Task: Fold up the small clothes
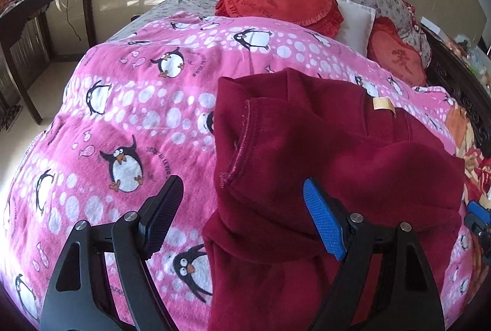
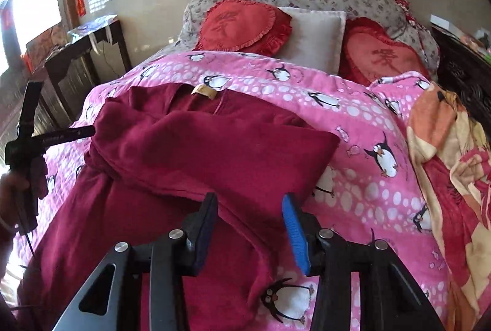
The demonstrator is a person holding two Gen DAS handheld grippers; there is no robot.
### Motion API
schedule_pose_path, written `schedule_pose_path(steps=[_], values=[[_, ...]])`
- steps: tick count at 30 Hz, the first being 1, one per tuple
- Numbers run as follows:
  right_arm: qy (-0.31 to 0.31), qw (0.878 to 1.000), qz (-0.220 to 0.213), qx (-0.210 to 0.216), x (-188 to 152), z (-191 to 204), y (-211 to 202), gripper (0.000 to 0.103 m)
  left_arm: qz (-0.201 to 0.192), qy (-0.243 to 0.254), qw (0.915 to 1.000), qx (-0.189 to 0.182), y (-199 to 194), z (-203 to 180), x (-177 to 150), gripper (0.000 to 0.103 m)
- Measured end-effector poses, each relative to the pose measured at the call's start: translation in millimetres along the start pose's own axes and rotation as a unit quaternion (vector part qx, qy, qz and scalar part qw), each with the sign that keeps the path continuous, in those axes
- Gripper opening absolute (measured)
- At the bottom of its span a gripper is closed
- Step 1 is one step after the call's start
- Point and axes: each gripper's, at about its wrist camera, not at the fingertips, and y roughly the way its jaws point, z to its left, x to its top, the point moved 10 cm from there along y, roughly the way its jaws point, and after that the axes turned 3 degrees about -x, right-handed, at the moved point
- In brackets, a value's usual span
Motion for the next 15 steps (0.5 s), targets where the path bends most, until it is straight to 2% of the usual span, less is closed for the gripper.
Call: schedule_pose_path(steps=[2, 5, 8, 10, 13, 15], values=[[-0.019, 0.999, 0.014, 0.03, -9, 15, 13, 0.037, 0.014, 0.013, 0.9998, 0.009, 10, -3, -4, 0.081], [-0.042, 0.994, 0.099, 0.033, -53, 16, 38, 0.035, 0.023, 0.013, 0.9996, 0.005, 14, -1, -10, 0.081], [-0.019, 0.991, 0.127, 0.044, -77, 0, 26, 0.034, 0.01, 0.017, 0.9997, 0.014, 6, 5, -10, 0.081], [0.005, 0.992, 0.112, 0.053, -70, -9, 10, 0.034, -0.005, 0.016, 0.9997, 0.015, -1, 6, -5, 0.081], [0.054, 0.995, 0.044, 0.066, -32, -20, -13, 0.035, -0.028, 0.016, 0.9994, 0.015, -10, 4, 5, 0.081], [0.071, 0.997, -0.002, 0.038, -5, -26, -14, 0.035, -0.031, 0.016, 0.9993, 0.017, -8, 2, 9, 0.081]])
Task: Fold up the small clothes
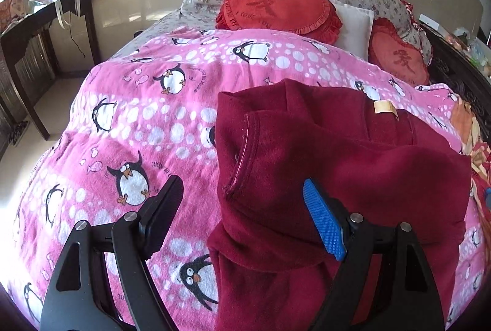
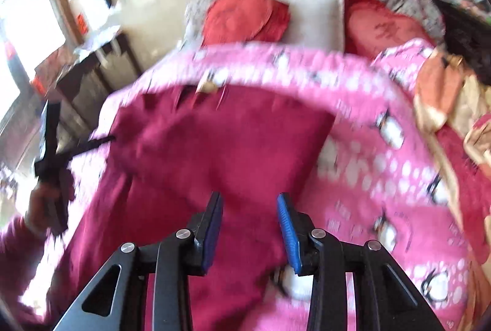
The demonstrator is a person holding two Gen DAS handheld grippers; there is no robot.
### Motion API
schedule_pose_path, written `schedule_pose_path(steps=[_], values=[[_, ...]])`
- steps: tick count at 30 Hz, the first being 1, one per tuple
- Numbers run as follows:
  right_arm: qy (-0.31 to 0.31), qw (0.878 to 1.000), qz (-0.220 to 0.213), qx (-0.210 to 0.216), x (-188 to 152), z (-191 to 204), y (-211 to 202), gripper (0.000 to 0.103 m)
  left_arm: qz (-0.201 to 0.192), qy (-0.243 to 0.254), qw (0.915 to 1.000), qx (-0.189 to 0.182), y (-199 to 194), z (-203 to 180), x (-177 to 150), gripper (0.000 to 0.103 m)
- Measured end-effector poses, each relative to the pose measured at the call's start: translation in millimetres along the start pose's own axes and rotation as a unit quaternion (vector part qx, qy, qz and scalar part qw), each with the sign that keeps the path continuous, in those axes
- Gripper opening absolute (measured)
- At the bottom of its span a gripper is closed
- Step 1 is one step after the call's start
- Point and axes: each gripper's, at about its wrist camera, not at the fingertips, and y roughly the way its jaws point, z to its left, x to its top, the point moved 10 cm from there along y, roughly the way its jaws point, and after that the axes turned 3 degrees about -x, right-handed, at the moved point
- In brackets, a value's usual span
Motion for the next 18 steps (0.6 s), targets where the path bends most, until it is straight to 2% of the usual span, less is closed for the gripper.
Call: schedule_pose_path(steps=[2, 4, 5, 8, 9, 11, 13, 14, 16, 18], values=[[-0.003, 1.0, -0.015, -0.005, 16, 9, 12, 0.035, 0.004, -0.003, 1.0, 0.006, 7, -1, 2, 0.081], [-0.019, 1.0, -0.006, 0.007, 24, 24, 34, 0.035, 0.011, -0.003, 0.9998, 0.017, 17, 0, 2, 0.081], [-0.026, 1.0, -0.003, -0.002, 27, 25, 44, 0.035, 0.019, -0.002, 0.9996, 0.022, 24, 2, 0, 0.081], [-0.02, 0.995, 0.012, -0.098, 34, -11, 79, 0.032, 0.058, -0.006, 0.9979, 0.027, 44, 6, -10, 0.081], [-0.006, 0.995, 0.017, -0.102, 36, -21, 87, 0.03, 0.064, -0.012, 0.9976, 0.023, 48, 7, -12, 0.081], [0.021, 0.996, 0.008, -0.084, 41, -30, 87, 0.03, 0.062, -0.017, 0.9978, 0.02, 48, 7, -14, 0.081], [0.018, 0.997, 0.009, -0.081, 43, -25, 72, 0.031, 0.058, -0.012, 0.9981, 0.019, 46, 7, -16, 0.081], [0.016, 0.998, 0.005, -0.064, 42, -17, 62, 0.031, 0.056, -0.011, 0.9982, 0.019, 46, 7, -16, 0.081], [0.0, 1.0, 0.006, -0.028, 32, 1, 46, 0.031, 0.055, -0.011, 0.9982, 0.018, 46, 8, -18, 0.081], [-0.031, 0.999, 0.022, -0.03, 11, 15, 38, 0.031, 0.054, -0.013, 0.9983, 0.018, 47, 8, -18, 0.081]])
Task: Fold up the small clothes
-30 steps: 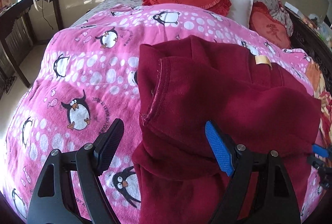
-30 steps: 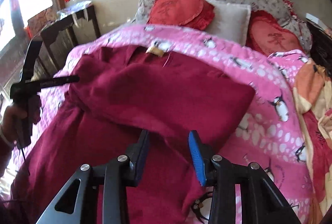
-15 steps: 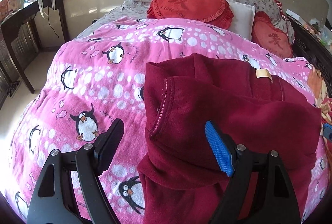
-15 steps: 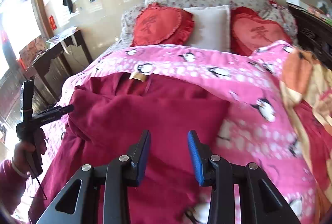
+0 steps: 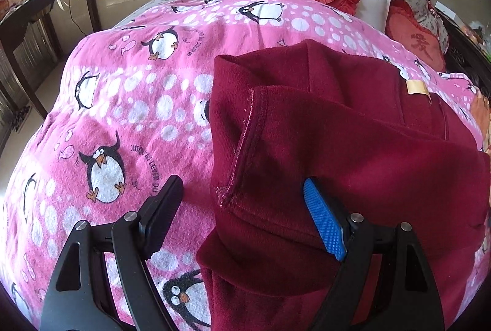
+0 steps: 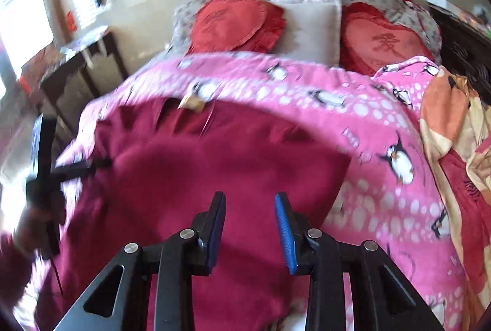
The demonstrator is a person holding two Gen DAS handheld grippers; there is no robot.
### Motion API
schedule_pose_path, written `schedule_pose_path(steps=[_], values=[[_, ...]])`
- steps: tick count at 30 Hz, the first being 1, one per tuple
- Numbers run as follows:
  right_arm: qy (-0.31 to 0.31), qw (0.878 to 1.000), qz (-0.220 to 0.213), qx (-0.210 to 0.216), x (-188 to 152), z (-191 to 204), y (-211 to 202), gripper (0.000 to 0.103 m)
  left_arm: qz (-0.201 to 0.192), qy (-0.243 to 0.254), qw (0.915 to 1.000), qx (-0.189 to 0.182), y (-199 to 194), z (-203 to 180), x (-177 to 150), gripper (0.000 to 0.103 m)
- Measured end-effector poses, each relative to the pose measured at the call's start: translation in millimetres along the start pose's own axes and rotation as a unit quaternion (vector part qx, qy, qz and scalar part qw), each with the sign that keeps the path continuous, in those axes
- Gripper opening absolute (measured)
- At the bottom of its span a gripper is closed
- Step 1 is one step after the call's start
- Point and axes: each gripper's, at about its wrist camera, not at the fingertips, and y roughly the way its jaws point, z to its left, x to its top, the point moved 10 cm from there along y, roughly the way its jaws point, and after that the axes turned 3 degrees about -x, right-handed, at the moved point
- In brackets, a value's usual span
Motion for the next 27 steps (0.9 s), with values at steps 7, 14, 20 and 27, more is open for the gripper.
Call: schedule_pose_path(steps=[7, 14, 20, 27], values=[[0.04, 0.996, 0.07, -0.037, -79, -28, 10, 0.032, -0.002, 0.016, 0.9999, 0.006, -13, -1, -5, 0.081], [0.045, 0.998, -0.008, -0.04, -32, -28, -21, 0.032, -0.008, 0.017, 0.9998, 0.008, -24, -4, -14, 0.081], [0.001, 0.995, 0.026, -0.093, -11, -28, 31, 0.032, 0.007, 0.021, 0.9997, 0.014, -16, -6, -20, 0.081], [0.036, 0.997, 0.019, -0.064, -17, -25, 3, 0.034, 0.007, 0.016, 0.9998, 0.008, -21, -5, -23, 0.081]])
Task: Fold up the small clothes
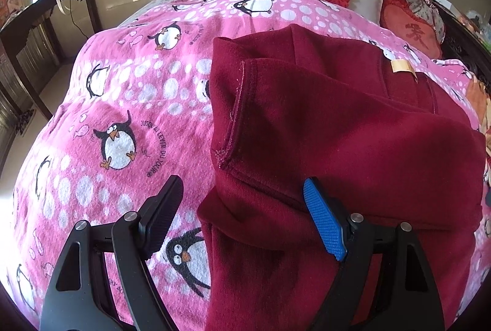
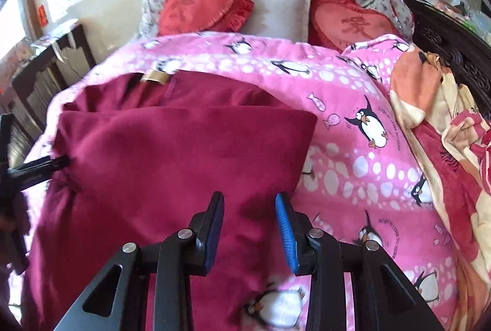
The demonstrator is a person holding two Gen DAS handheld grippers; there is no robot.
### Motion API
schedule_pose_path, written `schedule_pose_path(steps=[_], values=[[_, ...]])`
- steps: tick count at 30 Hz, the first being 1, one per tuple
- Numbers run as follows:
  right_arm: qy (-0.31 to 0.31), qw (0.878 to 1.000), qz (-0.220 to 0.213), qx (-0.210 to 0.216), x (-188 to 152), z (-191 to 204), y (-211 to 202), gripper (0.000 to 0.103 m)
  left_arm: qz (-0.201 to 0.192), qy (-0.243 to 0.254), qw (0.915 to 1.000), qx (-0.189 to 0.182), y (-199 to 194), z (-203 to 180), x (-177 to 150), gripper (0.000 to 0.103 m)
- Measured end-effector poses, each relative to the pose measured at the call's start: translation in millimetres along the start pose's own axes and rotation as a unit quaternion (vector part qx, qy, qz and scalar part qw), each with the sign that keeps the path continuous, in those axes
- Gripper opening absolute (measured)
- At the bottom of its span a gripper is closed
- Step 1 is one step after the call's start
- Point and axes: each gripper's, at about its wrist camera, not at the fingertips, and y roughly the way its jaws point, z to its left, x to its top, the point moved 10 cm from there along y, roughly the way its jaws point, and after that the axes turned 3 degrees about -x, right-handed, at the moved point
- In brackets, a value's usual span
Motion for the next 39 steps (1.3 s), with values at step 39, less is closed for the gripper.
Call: schedule_pose_path(steps=[39], values=[[0.058, 0.994, 0.057, 0.072, -127, 50, -77, 0.05, 0.013, -0.036, 0.9992, -0.007, -137, 46, -150, 0.081]])
